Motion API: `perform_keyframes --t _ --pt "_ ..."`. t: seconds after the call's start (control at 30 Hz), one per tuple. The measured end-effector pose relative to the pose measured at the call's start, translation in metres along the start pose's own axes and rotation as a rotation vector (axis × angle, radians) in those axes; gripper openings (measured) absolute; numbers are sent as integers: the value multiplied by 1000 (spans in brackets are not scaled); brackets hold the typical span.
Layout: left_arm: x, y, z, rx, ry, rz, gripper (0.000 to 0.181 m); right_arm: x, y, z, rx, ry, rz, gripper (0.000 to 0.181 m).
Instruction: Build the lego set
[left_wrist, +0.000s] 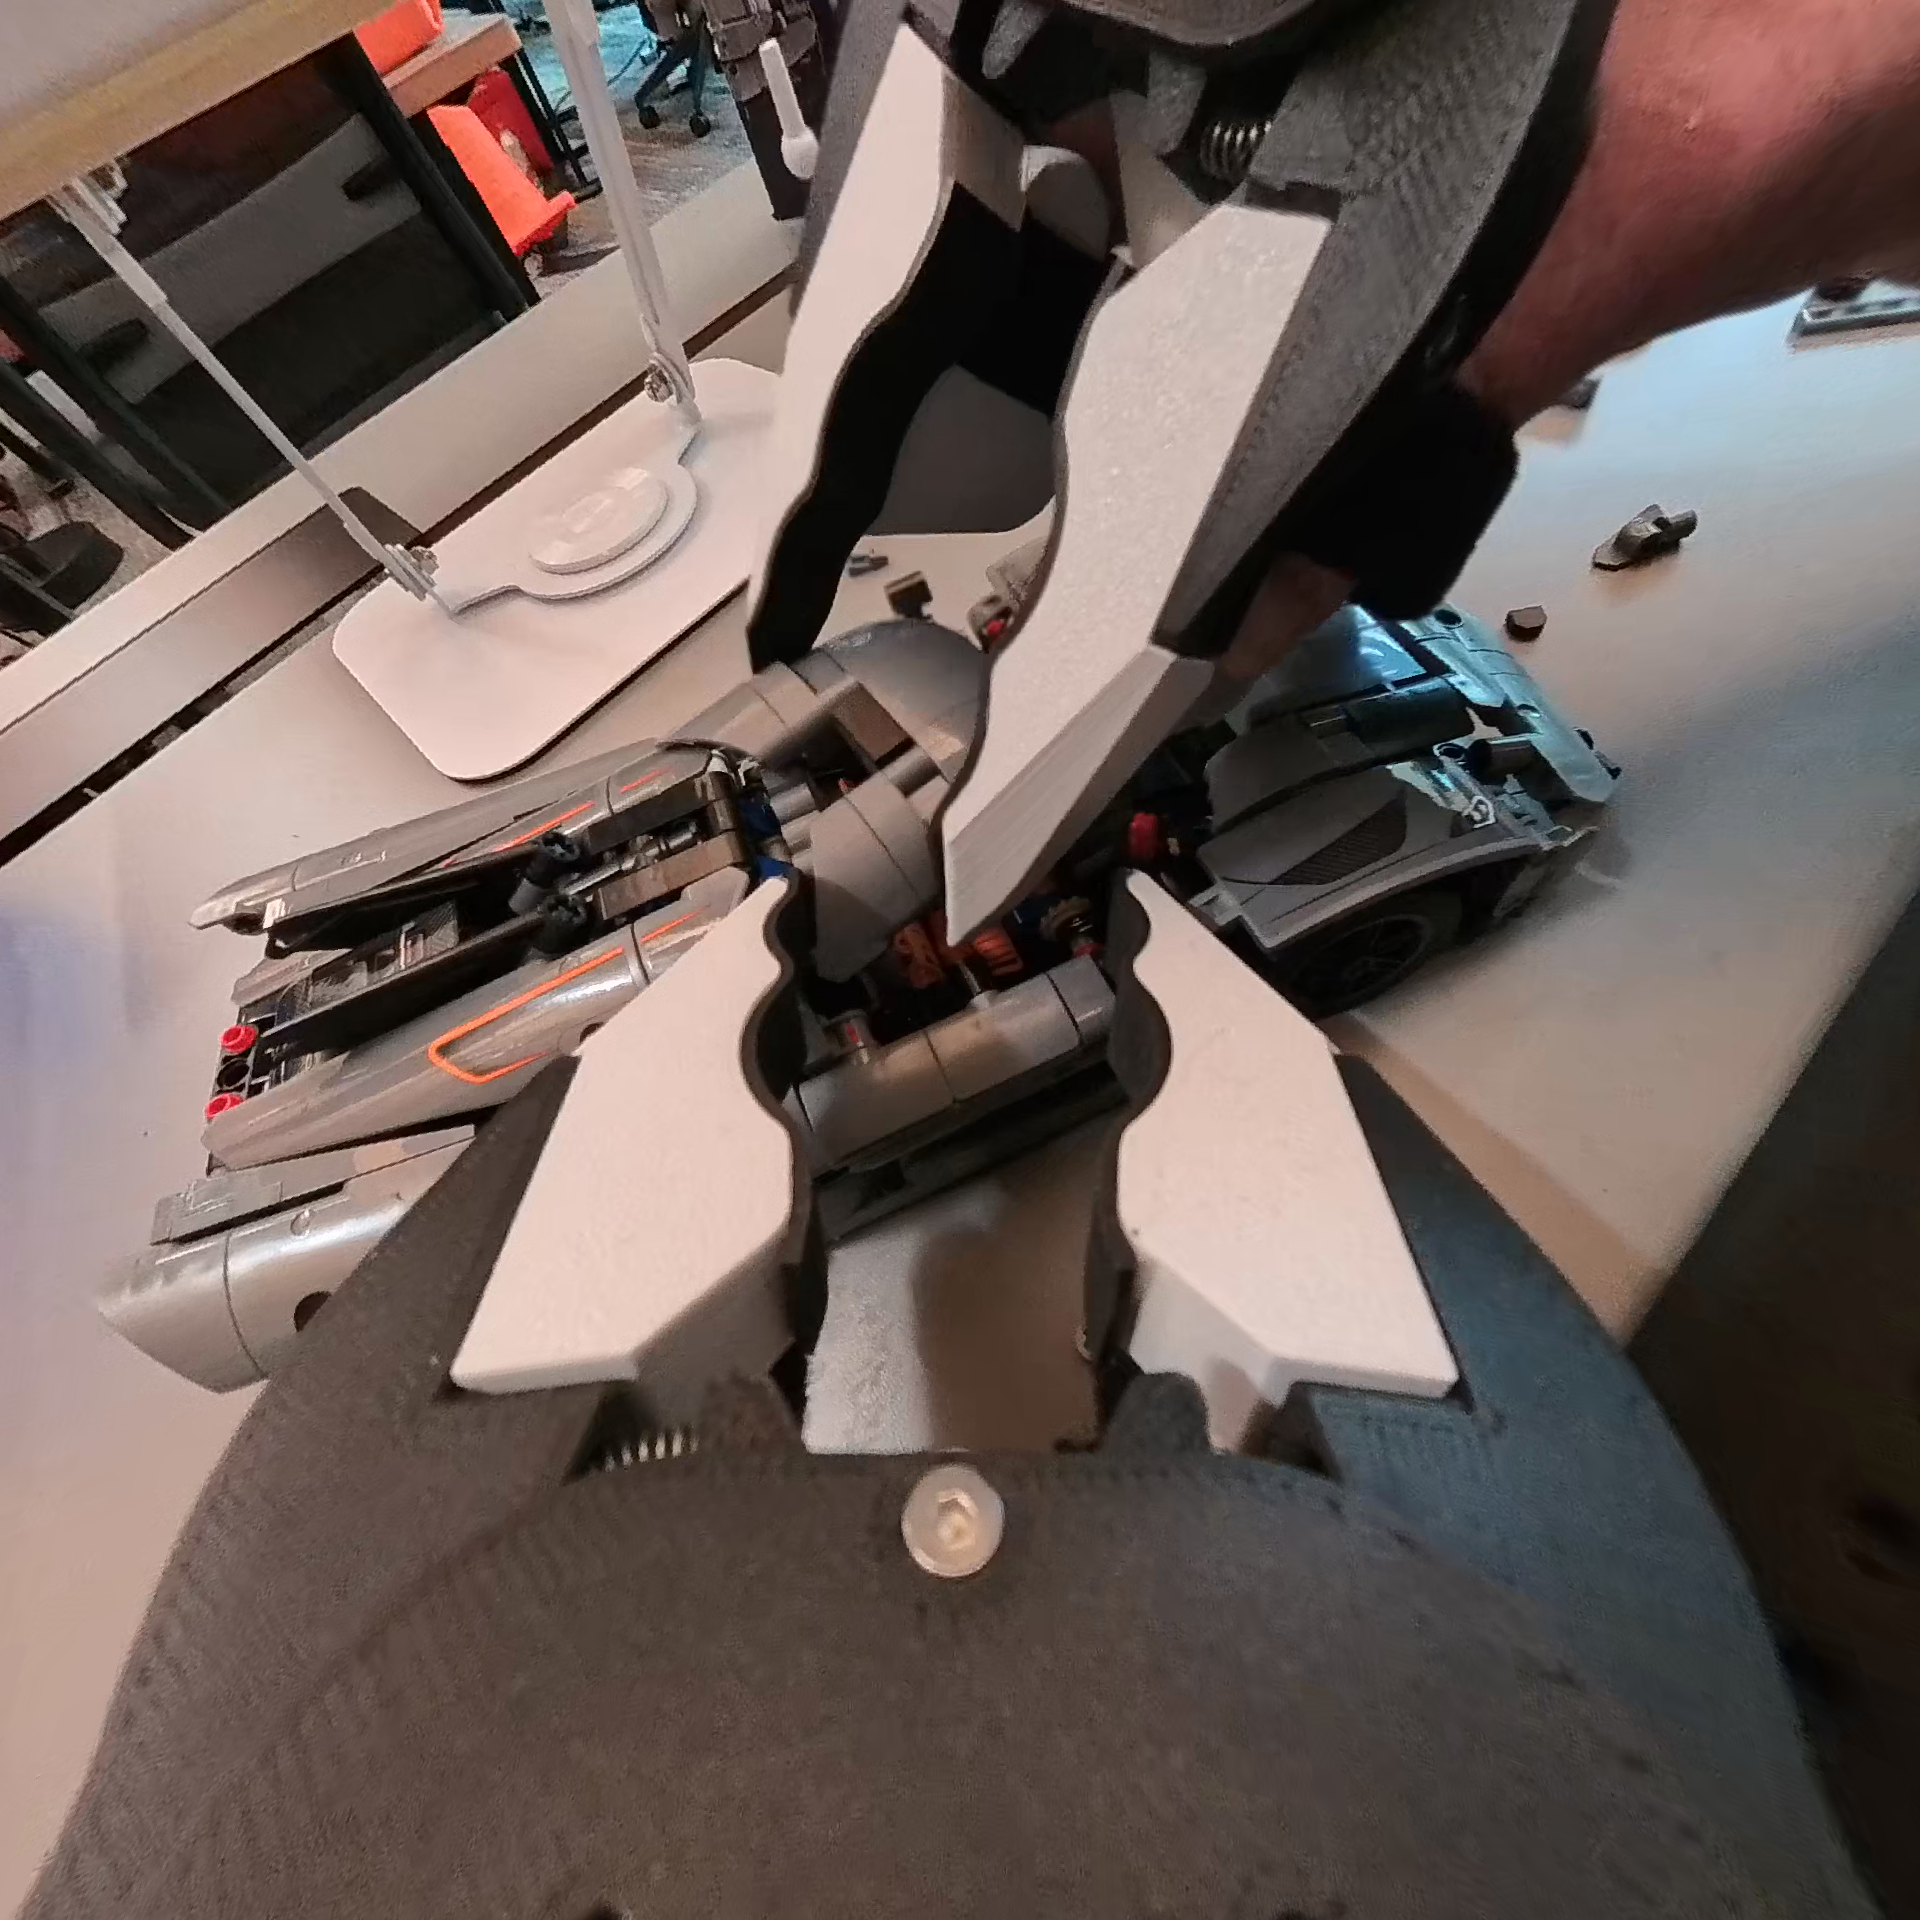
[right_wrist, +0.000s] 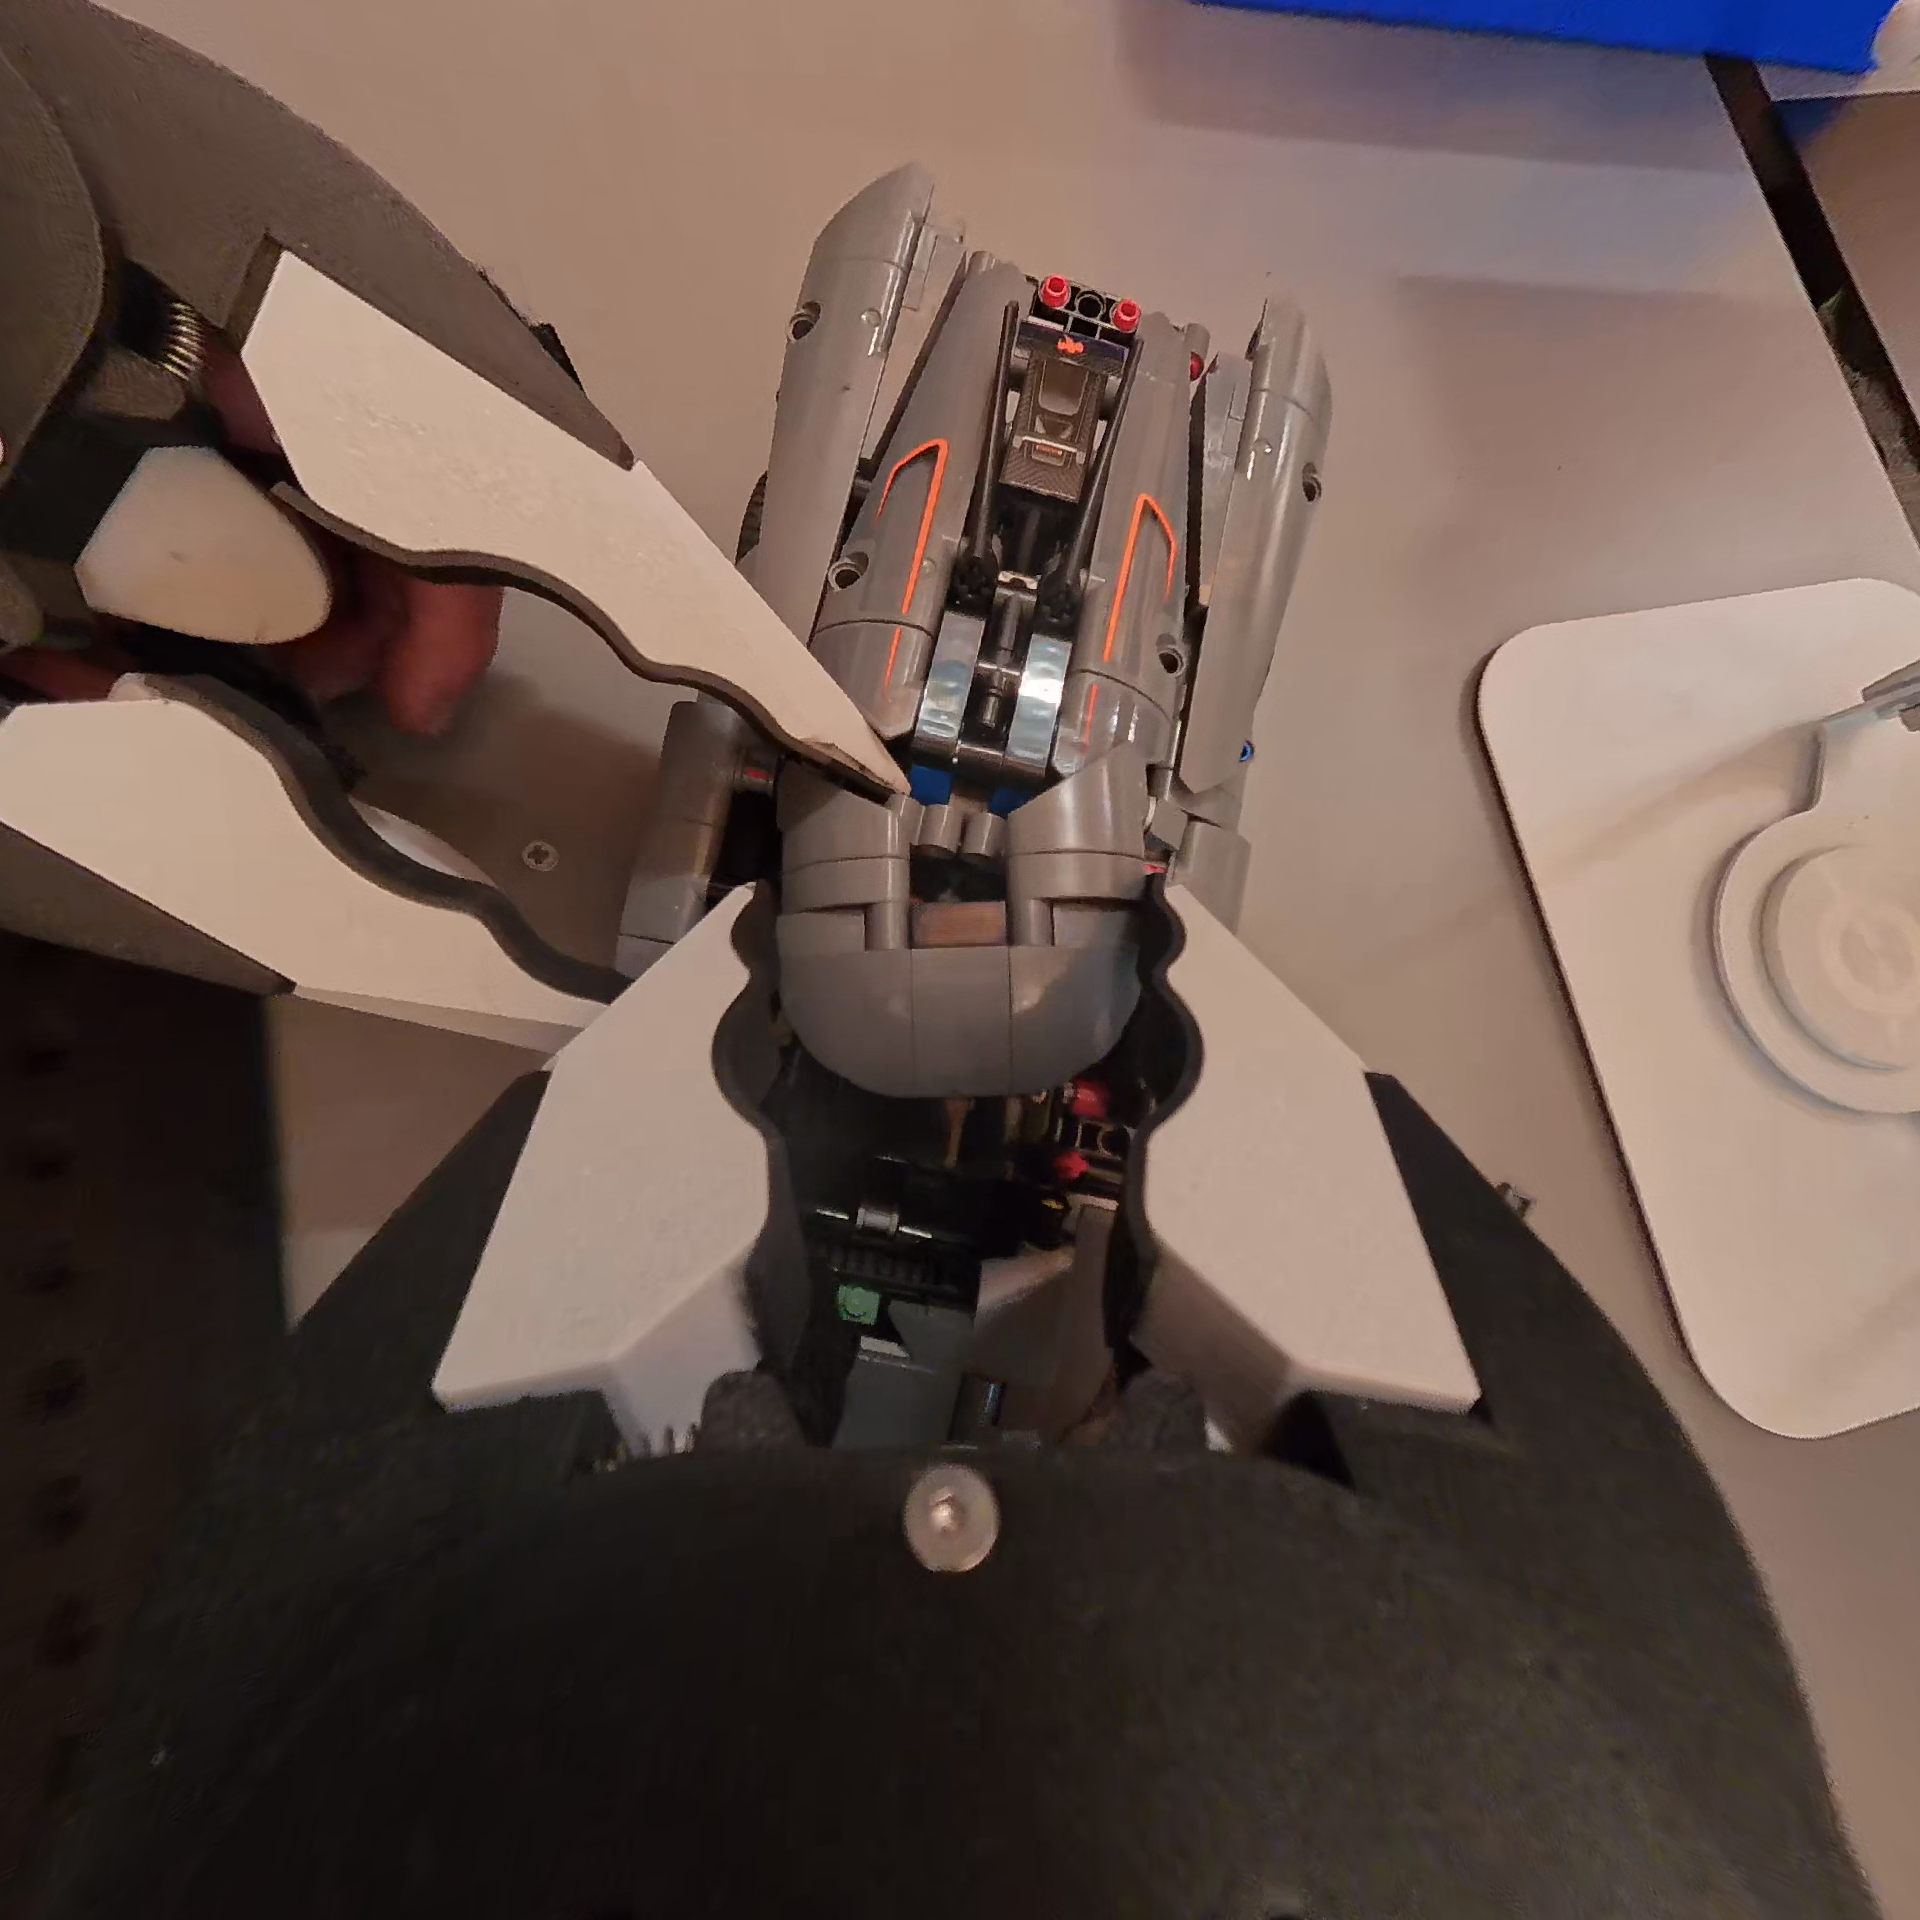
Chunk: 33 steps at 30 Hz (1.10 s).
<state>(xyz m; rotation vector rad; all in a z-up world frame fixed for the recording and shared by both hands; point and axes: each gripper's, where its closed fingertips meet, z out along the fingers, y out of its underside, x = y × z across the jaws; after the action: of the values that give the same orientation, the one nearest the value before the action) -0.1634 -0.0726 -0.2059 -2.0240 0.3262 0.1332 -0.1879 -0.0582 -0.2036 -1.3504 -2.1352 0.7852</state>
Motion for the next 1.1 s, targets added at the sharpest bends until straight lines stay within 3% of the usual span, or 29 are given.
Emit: perform_keyframes --t 1.1 --pt "-6 -1 0 17 -16 -20 42 0 1 6 34 14 75 62"
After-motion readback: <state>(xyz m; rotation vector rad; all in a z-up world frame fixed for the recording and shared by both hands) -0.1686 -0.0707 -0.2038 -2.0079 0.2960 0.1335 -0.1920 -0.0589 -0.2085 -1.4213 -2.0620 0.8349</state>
